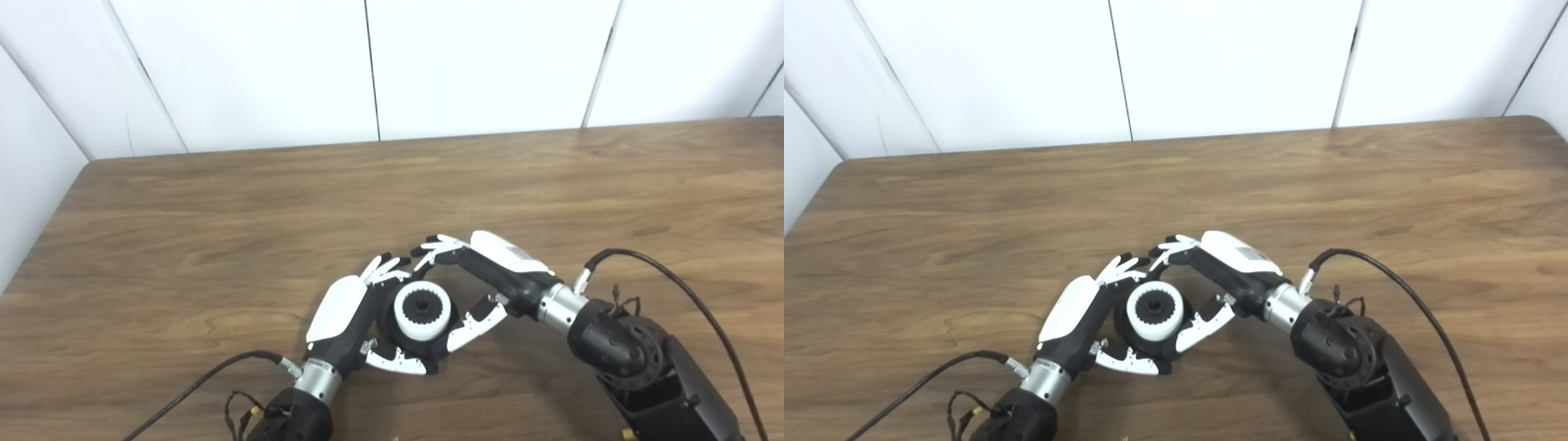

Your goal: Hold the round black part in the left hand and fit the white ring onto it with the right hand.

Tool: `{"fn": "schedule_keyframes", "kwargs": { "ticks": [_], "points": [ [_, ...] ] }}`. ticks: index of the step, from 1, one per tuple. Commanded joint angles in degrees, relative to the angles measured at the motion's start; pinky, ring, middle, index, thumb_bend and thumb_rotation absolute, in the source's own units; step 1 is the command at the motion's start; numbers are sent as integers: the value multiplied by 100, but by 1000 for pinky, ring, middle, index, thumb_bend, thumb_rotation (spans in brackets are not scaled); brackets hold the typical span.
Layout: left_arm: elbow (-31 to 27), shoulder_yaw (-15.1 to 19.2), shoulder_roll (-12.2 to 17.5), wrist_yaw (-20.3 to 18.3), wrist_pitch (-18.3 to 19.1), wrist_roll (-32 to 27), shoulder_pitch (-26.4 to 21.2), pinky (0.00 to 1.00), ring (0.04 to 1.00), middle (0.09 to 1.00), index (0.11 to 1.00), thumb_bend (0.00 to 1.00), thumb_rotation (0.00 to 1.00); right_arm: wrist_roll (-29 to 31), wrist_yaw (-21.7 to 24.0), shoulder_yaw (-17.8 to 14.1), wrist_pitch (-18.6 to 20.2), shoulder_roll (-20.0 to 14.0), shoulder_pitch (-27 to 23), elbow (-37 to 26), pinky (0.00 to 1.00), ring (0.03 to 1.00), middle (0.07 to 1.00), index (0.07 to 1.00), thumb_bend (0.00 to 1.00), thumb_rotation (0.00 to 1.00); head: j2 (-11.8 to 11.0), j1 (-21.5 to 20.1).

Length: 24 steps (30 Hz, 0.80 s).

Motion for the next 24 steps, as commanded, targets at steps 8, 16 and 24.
{"fn": "schedule_keyframes", "kwargs": {
  "ticks": [8,16,24],
  "points": [
    [-11,49,-17,-206,236,-128,12,904,981,922,765,1000,227,16,70,-127,3,-21,-206,-60,871,975,888,691,1000,316,22,17],
    [-386,150,157,-616,603,-187,-7,947,974,928,838,1000,292,204,34,-374,42,9,-162,-74,864,974,893,701,1000,319,30,20],
    [-1051,409,663,-1450,1189,-480,-59,971,993,954,909,1000,270,328,17,-619,11,-53,-163,-79,878,976,904,709,1000,330,38,37]
  ]
}}
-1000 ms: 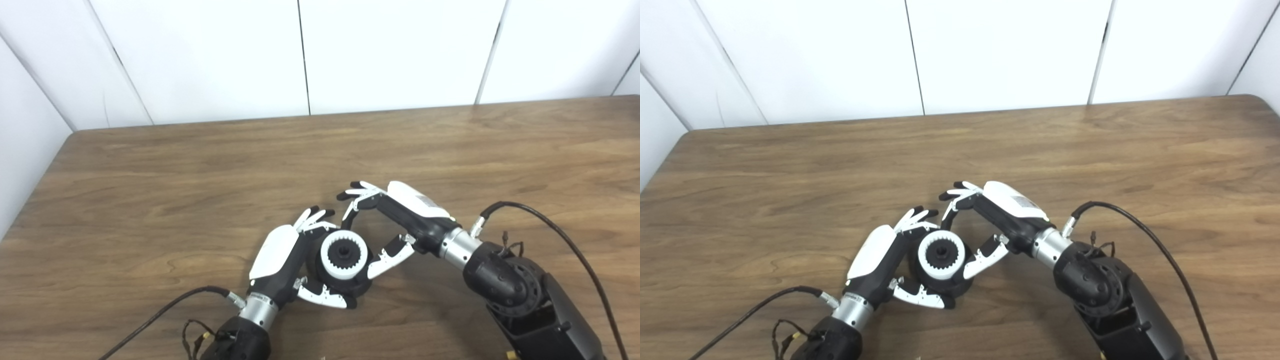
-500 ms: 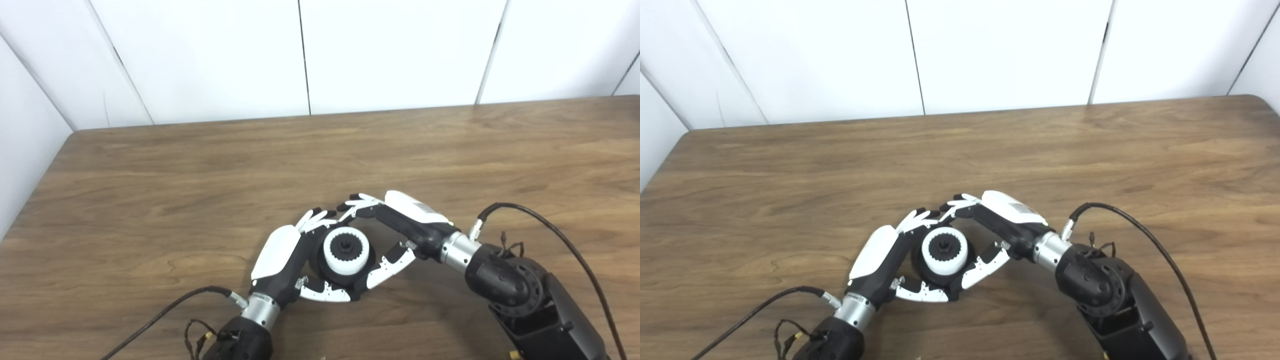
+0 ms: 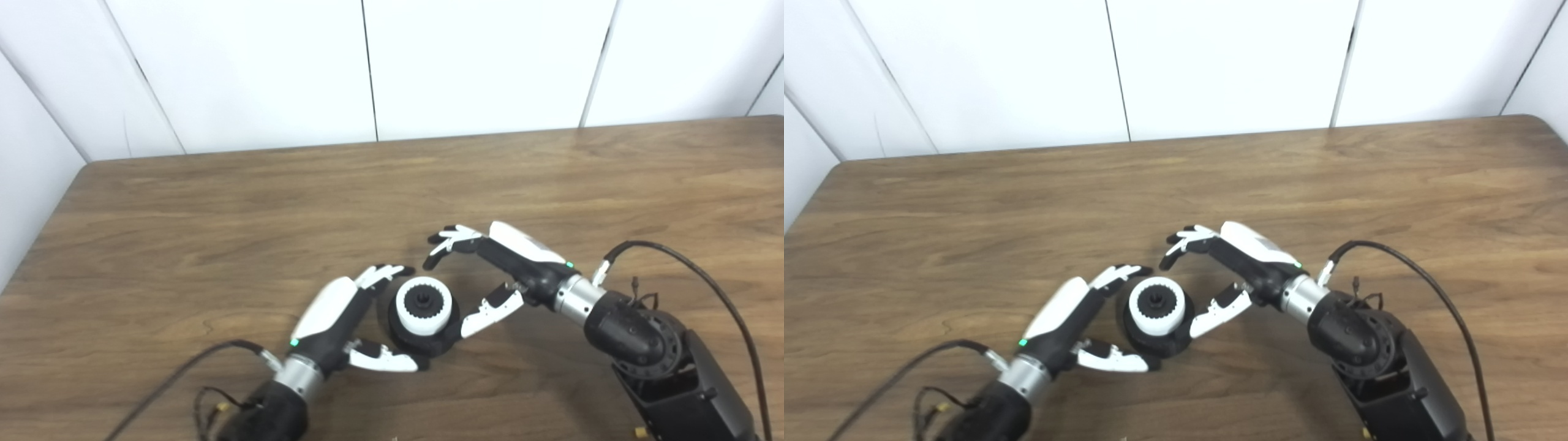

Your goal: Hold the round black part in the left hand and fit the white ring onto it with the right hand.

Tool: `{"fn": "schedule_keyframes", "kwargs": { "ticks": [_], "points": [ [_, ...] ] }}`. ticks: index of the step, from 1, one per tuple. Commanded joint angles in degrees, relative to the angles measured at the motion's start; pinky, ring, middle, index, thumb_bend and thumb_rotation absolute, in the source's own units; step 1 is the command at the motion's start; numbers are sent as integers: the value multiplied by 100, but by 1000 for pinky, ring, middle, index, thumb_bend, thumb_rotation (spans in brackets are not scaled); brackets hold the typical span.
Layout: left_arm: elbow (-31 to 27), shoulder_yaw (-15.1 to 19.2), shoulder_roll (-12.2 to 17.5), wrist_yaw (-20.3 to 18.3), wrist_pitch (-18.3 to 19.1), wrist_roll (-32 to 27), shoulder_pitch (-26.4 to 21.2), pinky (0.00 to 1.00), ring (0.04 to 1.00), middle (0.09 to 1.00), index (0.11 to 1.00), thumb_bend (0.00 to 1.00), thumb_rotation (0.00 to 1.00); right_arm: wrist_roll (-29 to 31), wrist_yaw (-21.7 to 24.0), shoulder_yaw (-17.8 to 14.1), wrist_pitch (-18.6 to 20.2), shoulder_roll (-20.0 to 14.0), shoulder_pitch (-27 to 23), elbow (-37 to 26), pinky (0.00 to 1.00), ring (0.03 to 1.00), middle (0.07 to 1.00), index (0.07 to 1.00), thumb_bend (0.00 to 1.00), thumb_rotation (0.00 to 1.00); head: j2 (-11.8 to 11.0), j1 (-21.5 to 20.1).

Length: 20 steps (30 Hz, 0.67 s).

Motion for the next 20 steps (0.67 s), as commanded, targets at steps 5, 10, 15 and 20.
{"fn": "schedule_keyframes", "kwargs": {
  "ticks": [5,10,15,20],
  "points": [
    [-314,262,393,-284,261,-167,1,926,997,963,918,1000,278,82,-143,-197,4,-26,-170,-168,860,973,901,706,1000,325,5,2],
    [-489,558,710,-398,381,-351,59,920,1000,973,921,1000,292,94,-192,-351,-3,-66,-142,-176,839,969,895,709,1000,320,5,5],
    [-481,995,985,-352,336,-654,126,922,1000,983,927,1000,292,37,-227,-469,30,-142,-97,-197,843,959,901,747,1000,339,-15,13],
    [-340,1635,1023,60,-83,-1074,274,968,1000,991,932,1000,293,213,-361,-821,11,-214,63,-175,882,964,931,837,1000,431,-28,13]
  ]
}}
